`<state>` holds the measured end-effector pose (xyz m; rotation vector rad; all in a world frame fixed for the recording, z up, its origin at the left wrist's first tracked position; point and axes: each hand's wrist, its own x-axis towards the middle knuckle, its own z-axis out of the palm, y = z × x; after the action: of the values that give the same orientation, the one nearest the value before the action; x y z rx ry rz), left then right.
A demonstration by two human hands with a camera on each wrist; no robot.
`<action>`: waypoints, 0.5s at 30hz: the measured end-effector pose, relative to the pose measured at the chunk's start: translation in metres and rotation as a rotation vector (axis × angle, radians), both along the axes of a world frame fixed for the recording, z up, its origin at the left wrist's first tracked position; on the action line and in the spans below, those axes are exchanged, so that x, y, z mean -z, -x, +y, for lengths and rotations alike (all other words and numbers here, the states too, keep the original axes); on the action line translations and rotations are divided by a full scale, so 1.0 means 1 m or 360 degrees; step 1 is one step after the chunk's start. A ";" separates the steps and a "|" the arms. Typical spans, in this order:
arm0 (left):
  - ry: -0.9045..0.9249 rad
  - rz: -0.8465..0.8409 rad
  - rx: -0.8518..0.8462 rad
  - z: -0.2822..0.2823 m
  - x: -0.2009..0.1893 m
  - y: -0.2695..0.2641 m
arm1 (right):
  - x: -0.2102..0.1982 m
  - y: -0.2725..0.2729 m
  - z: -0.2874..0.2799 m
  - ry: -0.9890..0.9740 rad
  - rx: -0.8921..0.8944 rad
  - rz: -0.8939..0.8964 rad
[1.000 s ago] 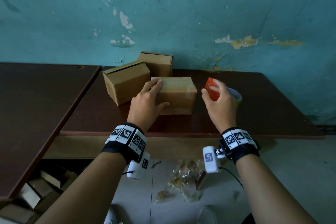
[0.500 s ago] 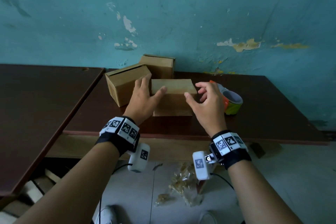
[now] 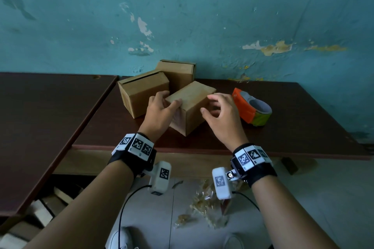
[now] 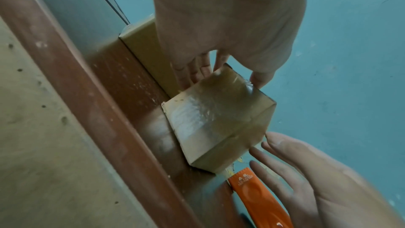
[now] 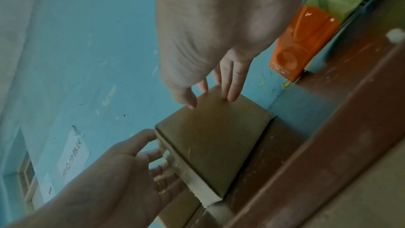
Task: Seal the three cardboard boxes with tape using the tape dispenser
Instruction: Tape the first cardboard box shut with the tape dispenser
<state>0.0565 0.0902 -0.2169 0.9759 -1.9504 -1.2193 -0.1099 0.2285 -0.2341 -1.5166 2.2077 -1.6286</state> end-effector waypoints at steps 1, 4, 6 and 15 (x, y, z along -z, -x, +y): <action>0.0024 -0.0013 0.0012 0.002 0.000 0.000 | 0.001 -0.002 -0.001 -0.0032 -0.0029 -0.0020; 0.0091 -0.0018 0.0034 0.008 0.000 0.000 | -0.003 -0.007 0.000 -0.0105 -0.0113 -0.0139; 0.0130 -0.0027 0.0096 0.010 0.002 -0.001 | -0.006 -0.010 0.002 -0.0156 -0.0210 -0.0256; 0.0208 -0.0096 0.0357 0.013 0.012 -0.011 | -0.010 -0.015 0.004 -0.0336 -0.0356 -0.0319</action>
<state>0.0676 0.1035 -0.2291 0.7514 -2.2044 -1.1756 -0.0948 0.2325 -0.2240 -1.4165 1.9552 -1.3680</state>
